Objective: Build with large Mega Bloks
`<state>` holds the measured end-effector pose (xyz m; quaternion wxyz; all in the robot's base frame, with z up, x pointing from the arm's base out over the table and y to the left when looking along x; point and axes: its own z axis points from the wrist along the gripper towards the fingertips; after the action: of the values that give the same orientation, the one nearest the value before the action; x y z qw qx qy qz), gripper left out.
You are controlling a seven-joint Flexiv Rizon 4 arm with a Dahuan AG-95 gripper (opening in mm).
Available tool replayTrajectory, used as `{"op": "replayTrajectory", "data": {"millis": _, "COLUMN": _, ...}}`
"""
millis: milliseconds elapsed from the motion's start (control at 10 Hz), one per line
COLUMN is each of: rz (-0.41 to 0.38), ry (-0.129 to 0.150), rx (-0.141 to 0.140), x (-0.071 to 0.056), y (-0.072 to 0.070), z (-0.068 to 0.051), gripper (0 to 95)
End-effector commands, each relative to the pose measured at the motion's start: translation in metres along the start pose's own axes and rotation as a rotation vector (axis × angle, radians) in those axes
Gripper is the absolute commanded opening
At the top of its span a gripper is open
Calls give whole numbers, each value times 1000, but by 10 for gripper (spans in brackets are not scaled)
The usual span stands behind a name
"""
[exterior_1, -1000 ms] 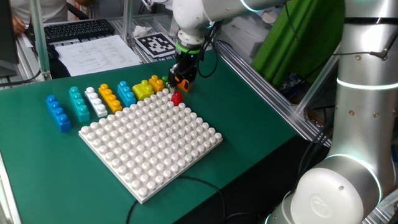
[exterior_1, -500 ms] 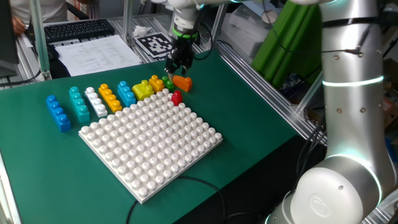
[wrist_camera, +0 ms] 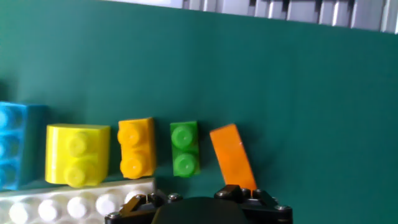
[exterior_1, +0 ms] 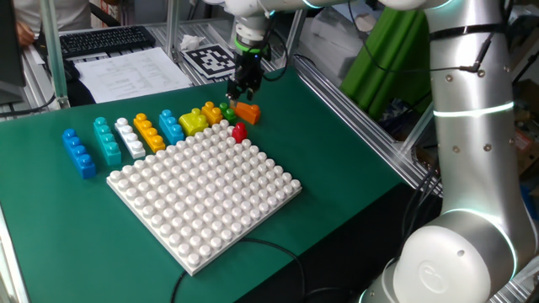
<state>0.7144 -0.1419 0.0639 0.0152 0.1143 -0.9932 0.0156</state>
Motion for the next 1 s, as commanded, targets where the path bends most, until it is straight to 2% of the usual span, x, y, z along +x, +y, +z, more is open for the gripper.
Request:
{"op": "replayTrajectory", "data": {"millis": 100, "rz": -12, "ry": 5, "rx": -11, "x": -7, "y": -8, "z": 7, "gripper": 570}}
{"op": "replayTrajectory", "data": {"millis": 600, "rz": -14, "ry": 0, "rx": -26, "x": -9, "y": -13, "z": 29, "gripper": 570}}
{"op": "replayTrajectory", "data": {"millis": 700, "rz": -14, "ry": -3, "rx": -29, "x": -8, "y": -15, "z": 29, "gripper": 760}}
{"op": "replayTrajectory", "data": {"millis": 1000, "rz": -14, "ry": -10, "rx": -28, "x": -5, "y": -21, "z": 32, "gripper": 760}}
